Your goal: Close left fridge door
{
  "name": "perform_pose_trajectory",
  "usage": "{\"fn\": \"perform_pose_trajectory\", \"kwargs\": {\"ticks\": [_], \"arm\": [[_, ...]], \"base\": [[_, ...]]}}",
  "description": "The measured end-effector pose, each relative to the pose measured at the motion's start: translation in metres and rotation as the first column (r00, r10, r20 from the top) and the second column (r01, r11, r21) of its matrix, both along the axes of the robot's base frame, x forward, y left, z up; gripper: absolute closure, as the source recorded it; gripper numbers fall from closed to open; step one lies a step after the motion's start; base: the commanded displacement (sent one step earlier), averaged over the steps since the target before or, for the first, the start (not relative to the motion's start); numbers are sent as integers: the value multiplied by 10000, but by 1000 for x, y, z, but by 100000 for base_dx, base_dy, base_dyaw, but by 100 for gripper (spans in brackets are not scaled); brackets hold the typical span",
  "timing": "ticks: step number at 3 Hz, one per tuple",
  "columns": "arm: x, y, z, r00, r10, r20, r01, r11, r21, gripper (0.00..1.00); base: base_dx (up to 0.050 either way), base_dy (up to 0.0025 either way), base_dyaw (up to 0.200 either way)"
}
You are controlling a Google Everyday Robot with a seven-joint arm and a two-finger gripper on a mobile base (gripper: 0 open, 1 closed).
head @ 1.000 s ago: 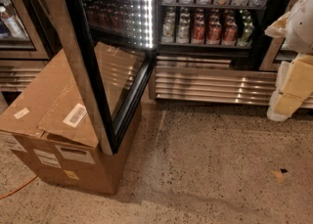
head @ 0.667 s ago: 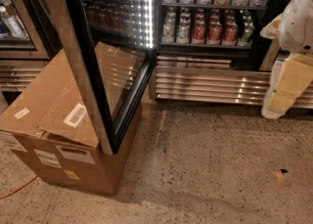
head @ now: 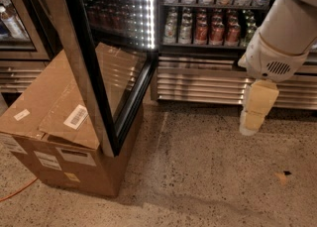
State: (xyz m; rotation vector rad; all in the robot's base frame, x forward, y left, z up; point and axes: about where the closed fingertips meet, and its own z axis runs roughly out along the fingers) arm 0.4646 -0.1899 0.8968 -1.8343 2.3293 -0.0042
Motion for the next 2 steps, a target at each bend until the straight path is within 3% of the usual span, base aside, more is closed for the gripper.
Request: {"fn": "perform_pose_trajectory", "kwargs": {"ticks": [1,2], "arm": [[2,7,-29,9986,48,-519,-67,9993,-373,0],[2,7,-29,9986,48,-519,-67,9993,-373,0]], "base": [[0,0,0],[0,0,0]]}}
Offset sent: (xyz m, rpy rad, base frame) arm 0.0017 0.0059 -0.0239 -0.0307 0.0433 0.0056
